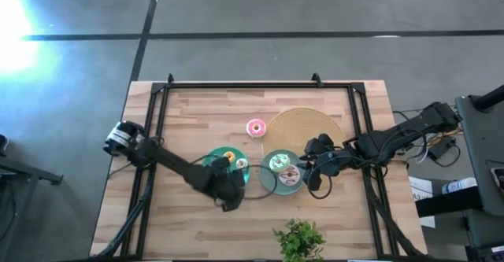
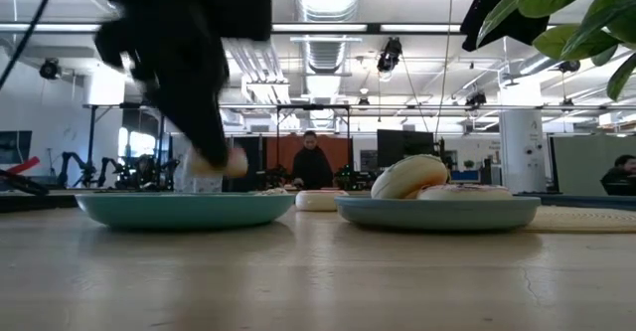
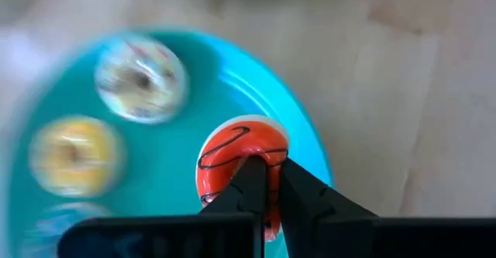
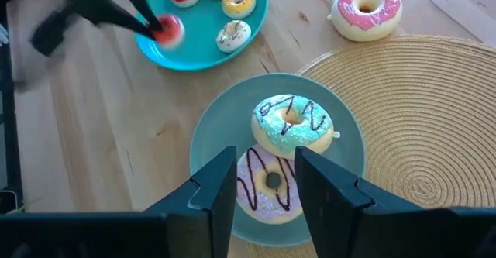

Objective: Pick & Place donuts
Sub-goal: Put the small orange donut on the blue plate, then put the big pink donut on the light blue plate

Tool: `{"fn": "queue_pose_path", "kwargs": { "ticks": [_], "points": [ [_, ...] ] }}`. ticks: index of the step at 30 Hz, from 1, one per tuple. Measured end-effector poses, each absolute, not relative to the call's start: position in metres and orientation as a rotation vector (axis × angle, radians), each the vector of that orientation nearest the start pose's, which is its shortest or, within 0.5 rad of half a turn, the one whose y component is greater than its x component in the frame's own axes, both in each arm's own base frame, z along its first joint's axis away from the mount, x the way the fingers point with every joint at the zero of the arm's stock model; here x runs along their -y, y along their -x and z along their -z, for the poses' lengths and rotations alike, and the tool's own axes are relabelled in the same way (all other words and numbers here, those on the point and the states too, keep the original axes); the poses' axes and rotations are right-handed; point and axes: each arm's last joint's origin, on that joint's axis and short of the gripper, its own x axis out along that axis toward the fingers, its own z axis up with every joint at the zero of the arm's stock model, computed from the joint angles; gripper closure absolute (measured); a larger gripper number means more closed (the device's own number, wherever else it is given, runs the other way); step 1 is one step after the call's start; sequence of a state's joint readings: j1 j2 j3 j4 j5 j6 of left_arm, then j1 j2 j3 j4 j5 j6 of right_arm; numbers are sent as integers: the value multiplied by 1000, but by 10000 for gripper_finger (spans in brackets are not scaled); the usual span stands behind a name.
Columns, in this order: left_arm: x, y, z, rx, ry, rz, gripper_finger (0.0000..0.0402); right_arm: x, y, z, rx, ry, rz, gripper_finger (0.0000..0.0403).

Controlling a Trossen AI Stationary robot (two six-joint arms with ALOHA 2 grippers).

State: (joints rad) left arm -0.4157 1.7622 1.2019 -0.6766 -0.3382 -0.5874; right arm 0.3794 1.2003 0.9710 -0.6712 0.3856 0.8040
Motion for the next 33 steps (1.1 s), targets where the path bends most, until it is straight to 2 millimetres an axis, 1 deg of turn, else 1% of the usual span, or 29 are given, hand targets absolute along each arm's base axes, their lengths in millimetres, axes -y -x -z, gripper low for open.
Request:
{"fn": "queue_pose_path", "kwargs": {
  "ticks": [2,4,8,12,15,17,19,23,27,29,31,33],
  "points": [
    [119,-317,-181,-1126,166,-252,400,-77,-223,-278,-769,-421,333,281],
    [112,-317,-176,-1119,238,-286,395,-78,-222,-278,-770,-420,328,283],
    [105,-311,-171,-1162,258,-348,363,-81,-221,-278,-774,-417,318,284],
    [107,-314,-184,-1164,276,-329,328,-82,-221,-278,-776,-413,314,281],
    [111,-318,-192,-1202,328,-250,311,-82,-221,-278,-777,-402,310,278],
    [114,-321,-198,-1202,352,-198,307,-82,-221,-278,-779,-395,306,275],
    [114,-321,-202,-1196,334,-178,306,-82,-220,-278,-782,-395,301,274],
    [106,-318,-205,-1215,340,-204,305,-83,-220,-278,-791,-385,282,273],
    [99,-310,-218,-1190,360,-278,305,-85,-219,-278,-793,-371,266,275],
    [91,-305,-230,-1157,389,-355,305,-87,-218,-278,-795,-366,257,275],
    [79,-304,-252,-1007,414,-443,305,-88,-217,-279,-794,-359,250,273],
    [57,-304,-274,-839,469,-531,305,-88,-216,-280,-792,-352,244,271]
  ]
}}
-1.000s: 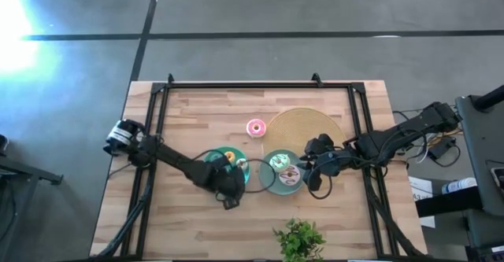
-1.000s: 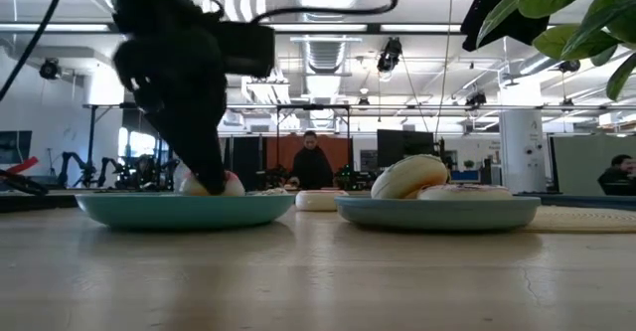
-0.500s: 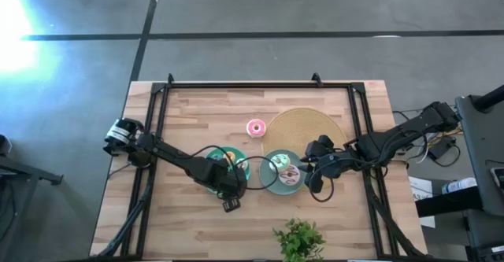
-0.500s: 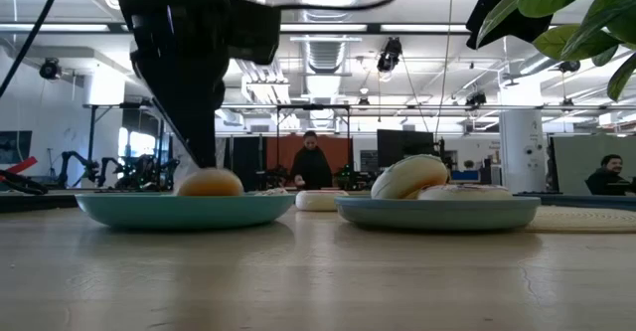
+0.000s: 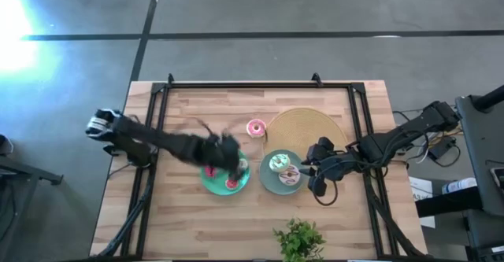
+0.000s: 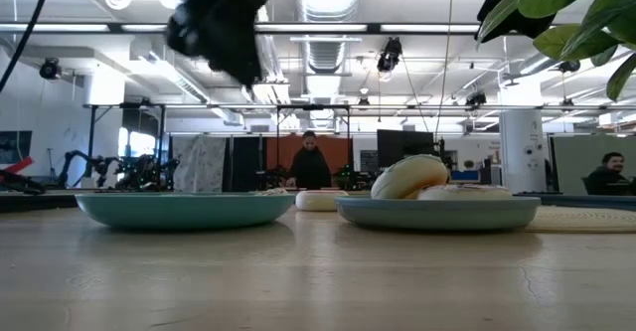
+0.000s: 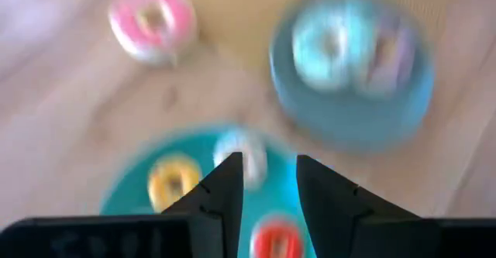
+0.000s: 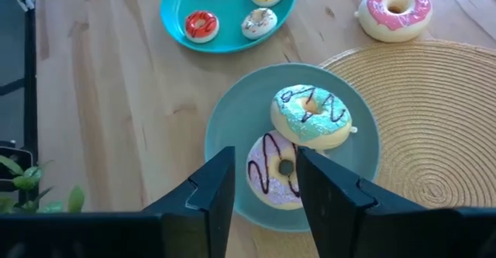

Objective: Pick & Place donuts
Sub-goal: Put the big pink donut on the light blue plate

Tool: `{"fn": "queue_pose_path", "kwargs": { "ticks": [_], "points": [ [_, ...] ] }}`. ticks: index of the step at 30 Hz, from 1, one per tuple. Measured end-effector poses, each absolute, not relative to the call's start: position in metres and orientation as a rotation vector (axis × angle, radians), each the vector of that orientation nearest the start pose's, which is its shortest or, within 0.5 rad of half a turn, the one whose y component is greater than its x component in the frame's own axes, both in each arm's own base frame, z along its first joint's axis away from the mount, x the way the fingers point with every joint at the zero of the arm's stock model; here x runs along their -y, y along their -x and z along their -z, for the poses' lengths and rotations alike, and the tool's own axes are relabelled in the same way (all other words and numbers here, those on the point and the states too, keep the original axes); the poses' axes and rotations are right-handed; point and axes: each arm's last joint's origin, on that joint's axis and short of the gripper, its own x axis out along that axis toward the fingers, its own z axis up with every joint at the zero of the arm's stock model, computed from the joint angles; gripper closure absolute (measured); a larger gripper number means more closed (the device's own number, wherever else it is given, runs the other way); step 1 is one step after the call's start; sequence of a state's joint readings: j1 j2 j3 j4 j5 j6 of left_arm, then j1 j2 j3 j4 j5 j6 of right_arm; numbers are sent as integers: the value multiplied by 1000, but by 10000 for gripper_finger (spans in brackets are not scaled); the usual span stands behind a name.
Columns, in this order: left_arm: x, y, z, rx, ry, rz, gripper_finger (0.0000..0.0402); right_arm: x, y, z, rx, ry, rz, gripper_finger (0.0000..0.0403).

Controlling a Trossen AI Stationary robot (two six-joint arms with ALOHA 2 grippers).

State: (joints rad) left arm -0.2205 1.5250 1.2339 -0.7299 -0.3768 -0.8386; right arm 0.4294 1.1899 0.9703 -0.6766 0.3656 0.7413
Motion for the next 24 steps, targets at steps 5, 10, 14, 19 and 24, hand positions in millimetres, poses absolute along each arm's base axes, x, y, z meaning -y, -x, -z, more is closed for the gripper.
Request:
{"fn": "queue_pose_path", "kwargs": {
  "ticks": [5,10,14,19,24],
  "points": [
    [-45,-323,-267,-785,665,-531,305,-85,-217,-280,-774,-343,272,272],
    [-137,-319,-243,-781,813,-599,305,-83,-217,-281,-754,-429,331,271],
    [-168,-319,-222,-820,884,-554,300,-82,-217,-280,-732,-479,380,268],
    [-180,-338,-202,-884,886,-478,262,-79,-216,-279,-696,-486,462,268],
    [-189,-354,-190,-974,860,-470,220,-76,-216,-277,-665,-520,518,270]
  ]
}}
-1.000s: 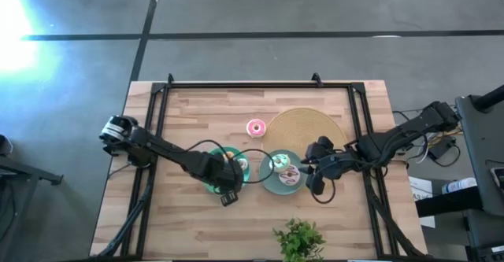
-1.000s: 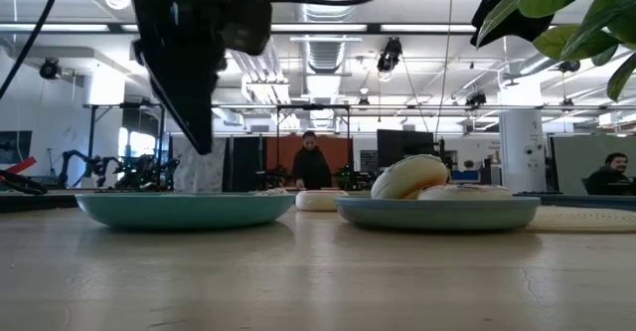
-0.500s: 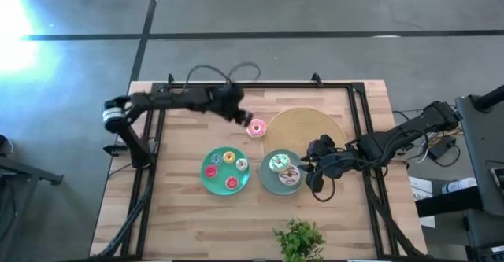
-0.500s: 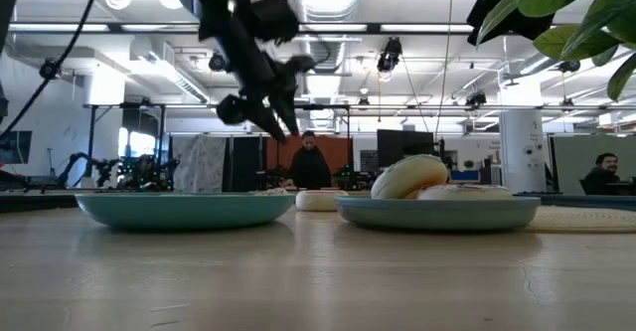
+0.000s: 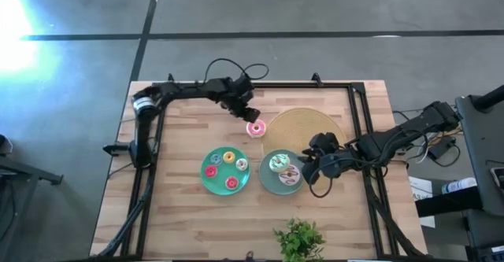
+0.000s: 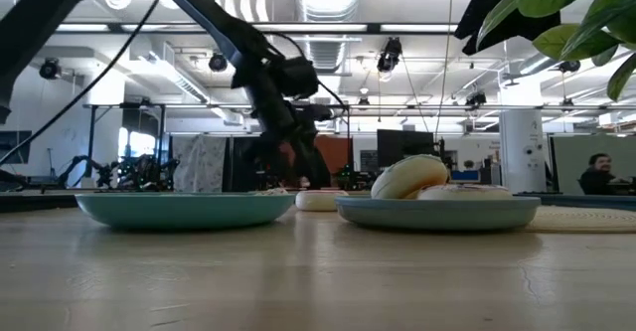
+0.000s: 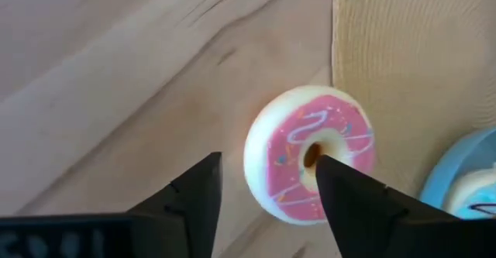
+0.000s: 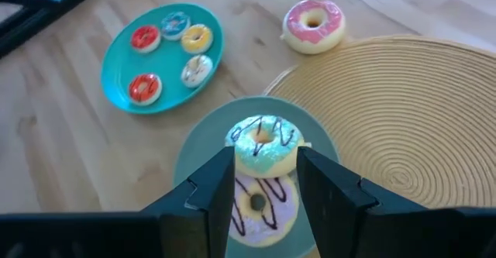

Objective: Pick & Place donuts
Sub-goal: Put the big pink donut on the light blue plate

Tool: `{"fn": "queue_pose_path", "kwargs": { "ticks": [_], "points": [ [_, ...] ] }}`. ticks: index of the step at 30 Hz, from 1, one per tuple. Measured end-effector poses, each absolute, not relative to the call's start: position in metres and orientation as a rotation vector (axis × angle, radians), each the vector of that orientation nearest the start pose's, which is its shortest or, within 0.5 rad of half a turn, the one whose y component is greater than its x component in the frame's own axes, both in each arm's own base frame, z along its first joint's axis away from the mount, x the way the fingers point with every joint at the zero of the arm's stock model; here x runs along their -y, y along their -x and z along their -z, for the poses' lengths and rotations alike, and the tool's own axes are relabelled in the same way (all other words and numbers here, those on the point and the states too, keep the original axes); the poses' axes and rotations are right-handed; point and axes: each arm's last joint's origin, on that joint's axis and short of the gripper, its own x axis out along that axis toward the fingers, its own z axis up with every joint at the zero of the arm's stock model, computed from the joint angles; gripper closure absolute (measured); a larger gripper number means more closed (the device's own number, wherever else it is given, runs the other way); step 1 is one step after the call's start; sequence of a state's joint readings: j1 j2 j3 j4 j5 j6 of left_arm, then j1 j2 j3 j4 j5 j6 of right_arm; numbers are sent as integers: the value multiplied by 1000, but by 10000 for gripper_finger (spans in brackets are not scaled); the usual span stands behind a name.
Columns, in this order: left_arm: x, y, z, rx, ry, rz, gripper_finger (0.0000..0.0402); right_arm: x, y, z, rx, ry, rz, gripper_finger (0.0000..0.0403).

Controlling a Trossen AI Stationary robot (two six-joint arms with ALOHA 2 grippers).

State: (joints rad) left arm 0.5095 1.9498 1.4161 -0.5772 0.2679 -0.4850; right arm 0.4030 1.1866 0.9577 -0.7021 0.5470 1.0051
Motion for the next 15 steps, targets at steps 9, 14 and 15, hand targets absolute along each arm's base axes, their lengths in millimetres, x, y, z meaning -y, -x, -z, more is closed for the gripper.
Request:
{"fn": "queue_pose_path", "kwargs": {
  "ticks": [9,14,15],
  "points": [
    [-197,-374,-171,-1096,855,-368,213,-75,-215,-270,-650,-586,569,274],
    [-197,-381,-164,-1105,859,-343,213,-75,-214,-270,-646,-605,577,278],
    [-196,-382,-164,-1105,863,-335,213,-75,-214,-270,-646,-606,578,277]
  ]
}}
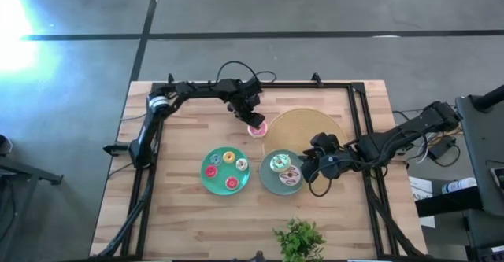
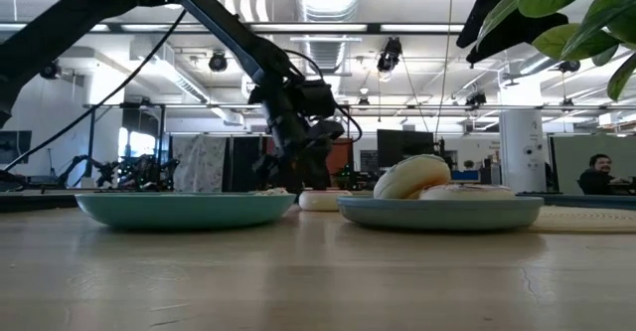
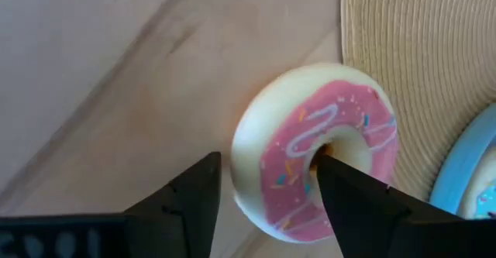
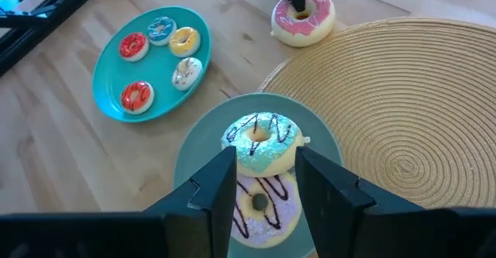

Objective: Pick & Place donuts
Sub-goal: Put the big pink donut on the light blue plate

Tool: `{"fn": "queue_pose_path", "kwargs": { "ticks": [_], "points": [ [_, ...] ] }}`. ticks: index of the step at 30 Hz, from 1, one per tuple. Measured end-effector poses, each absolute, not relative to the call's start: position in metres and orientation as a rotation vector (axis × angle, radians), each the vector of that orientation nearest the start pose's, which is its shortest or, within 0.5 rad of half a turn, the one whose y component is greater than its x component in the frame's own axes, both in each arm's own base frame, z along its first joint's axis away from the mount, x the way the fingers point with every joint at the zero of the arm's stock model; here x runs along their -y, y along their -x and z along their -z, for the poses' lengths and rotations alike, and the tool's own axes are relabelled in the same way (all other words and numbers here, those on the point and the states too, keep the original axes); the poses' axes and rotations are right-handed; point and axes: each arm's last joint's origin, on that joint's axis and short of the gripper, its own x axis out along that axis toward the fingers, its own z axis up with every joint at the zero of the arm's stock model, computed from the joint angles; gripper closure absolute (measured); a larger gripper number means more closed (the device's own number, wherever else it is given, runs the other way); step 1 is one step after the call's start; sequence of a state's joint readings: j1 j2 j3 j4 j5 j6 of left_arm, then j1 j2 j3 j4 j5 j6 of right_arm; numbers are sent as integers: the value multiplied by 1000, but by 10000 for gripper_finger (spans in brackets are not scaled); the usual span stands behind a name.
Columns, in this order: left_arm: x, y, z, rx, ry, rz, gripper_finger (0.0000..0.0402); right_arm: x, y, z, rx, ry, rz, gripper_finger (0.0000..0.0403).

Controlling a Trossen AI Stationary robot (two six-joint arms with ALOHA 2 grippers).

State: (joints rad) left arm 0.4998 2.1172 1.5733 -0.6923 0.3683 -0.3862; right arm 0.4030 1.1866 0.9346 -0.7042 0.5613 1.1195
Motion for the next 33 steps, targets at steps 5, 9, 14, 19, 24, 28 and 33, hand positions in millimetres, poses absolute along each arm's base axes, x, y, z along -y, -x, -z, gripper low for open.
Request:
{"fn": "queue_pose_path", "kwargs": {
  "ticks": [5,9,14,19,24,28,33],
  "points": [
    [-195,-383,-166,-1090,818,-315,220,-75,-214,-270,-648,-607,581,273],
    [-191,-385,-162,-1092,775,-331,260,-74,-213,-268,-666,-590,590,276],
    [-182,-390,-160,-1095,704,-332,344,-73,-211,-270,-665,-589,588,282],
    [-179,-392,-169,-1058,691,-331,393,-70,-204,-281,-625,-605,560,284],
    [-160,-389,-220,-947,612,-279,399,-64,-192,-294,-555,-616,556,286],
    [-107,-399,-249,-865,487,-134,400,-60,-184,-299,-551,-601,556,287],
    [-35,-422,-232,-900,349,-94,400,-58,-178,-299,-558,-572,581,289]
  ]
}}
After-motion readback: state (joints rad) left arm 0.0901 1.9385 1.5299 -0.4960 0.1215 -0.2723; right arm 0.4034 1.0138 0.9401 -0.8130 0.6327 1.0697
